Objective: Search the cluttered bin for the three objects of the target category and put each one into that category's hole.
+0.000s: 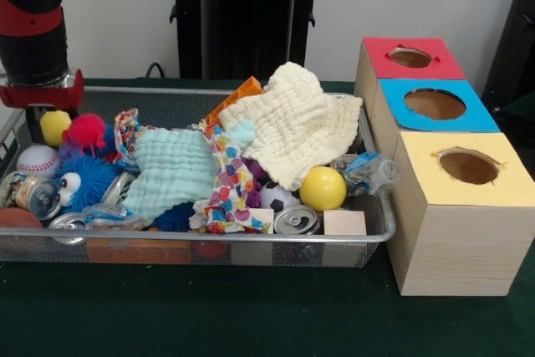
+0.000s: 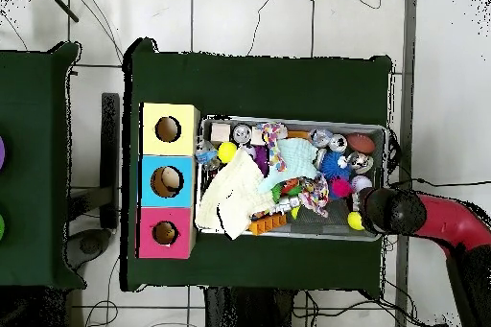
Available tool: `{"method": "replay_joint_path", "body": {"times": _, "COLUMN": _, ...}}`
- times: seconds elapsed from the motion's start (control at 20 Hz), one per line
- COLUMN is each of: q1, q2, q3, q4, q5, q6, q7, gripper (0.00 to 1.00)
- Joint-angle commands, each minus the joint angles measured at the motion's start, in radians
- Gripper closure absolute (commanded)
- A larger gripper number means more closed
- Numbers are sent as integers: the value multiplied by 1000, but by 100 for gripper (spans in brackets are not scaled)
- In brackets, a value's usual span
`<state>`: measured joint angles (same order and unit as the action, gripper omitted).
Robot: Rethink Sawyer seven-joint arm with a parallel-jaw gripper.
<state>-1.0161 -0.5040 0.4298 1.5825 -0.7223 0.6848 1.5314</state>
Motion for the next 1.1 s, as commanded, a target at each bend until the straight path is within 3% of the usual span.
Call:
{"method": "replay_joint_path", "body": {"times": 0.05, "q1": 65, "q2": -109, "q3": -78, "q4": 30, "q5": 120, "q6": 102, "q7": 203, "gripper": 0}}
{"method": "replay_joint_path", "body": {"times": 0.5, "q1": 125, "q2": -142, "q3": -114, "q4": 13, "q5": 244, "q6": 163, "q7": 156, "gripper": 0}}
{"method": "replay_joint_path", "body": {"times": 0.9, "q1": 165, "q2": -153, "q3": -154, "q4": 64, "q5": 324, "q6": 118, "q7": 177, "gripper": 0}}
{"method": "replay_joint_path", "body": {"times": 1.1, "q1": 183, "q2": -130, "q3": -180, "q4": 88, "q5": 338, "q6": 44, "q7": 197, "gripper": 0}}
